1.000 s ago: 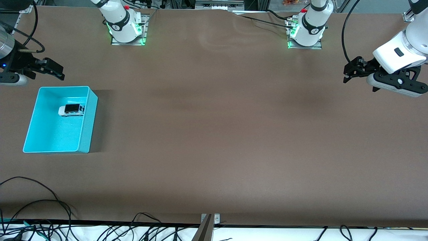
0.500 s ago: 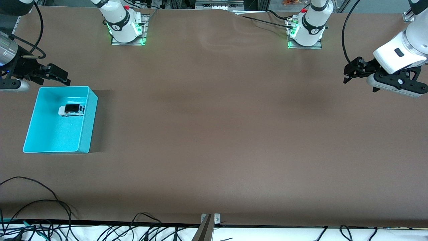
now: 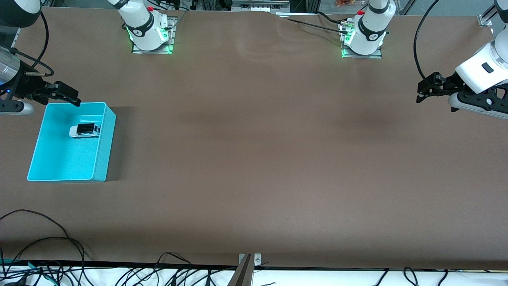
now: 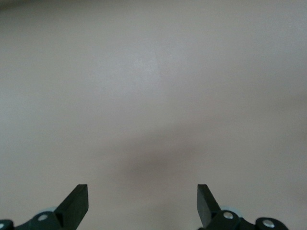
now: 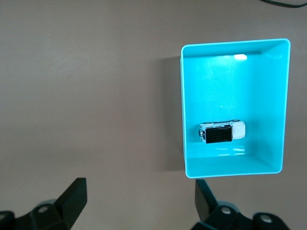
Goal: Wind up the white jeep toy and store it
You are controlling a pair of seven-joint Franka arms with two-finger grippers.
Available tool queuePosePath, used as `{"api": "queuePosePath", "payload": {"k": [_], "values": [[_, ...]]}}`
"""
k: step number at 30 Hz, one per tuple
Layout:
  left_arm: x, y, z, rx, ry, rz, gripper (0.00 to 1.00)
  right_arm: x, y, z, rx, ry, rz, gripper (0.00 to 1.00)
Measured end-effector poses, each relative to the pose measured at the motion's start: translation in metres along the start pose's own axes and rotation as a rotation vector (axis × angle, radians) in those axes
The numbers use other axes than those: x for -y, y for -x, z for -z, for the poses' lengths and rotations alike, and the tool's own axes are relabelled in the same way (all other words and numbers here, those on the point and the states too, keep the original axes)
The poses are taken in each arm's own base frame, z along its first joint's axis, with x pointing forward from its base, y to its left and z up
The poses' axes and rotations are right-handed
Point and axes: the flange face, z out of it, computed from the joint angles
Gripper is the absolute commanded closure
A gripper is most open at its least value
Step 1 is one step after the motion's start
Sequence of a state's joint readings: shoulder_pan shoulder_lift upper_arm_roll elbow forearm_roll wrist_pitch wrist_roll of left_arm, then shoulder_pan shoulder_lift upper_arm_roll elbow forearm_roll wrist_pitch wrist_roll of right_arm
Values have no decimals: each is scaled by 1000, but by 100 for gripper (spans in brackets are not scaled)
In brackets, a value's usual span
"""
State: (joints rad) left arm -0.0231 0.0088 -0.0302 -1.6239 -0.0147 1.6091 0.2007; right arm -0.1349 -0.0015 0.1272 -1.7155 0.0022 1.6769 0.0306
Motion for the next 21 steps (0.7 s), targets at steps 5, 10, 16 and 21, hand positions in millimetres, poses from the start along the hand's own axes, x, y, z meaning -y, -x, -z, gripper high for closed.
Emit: {"api": "queuePosePath", "payload": {"k": [5, 10, 16, 21], "values": [[-1, 0, 0, 0, 0, -2, 0, 0, 0, 0, 0, 0, 0, 0], [-2, 0, 0, 0, 0, -3, 0, 0, -1, 0, 0, 0, 0, 0], [-4, -1, 0, -2, 0, -7, 0, 0, -1, 0, 0, 0, 1, 0], [-9, -4, 2, -19, -4, -17, 0, 0, -1, 0, 0, 0, 1, 0]]}}
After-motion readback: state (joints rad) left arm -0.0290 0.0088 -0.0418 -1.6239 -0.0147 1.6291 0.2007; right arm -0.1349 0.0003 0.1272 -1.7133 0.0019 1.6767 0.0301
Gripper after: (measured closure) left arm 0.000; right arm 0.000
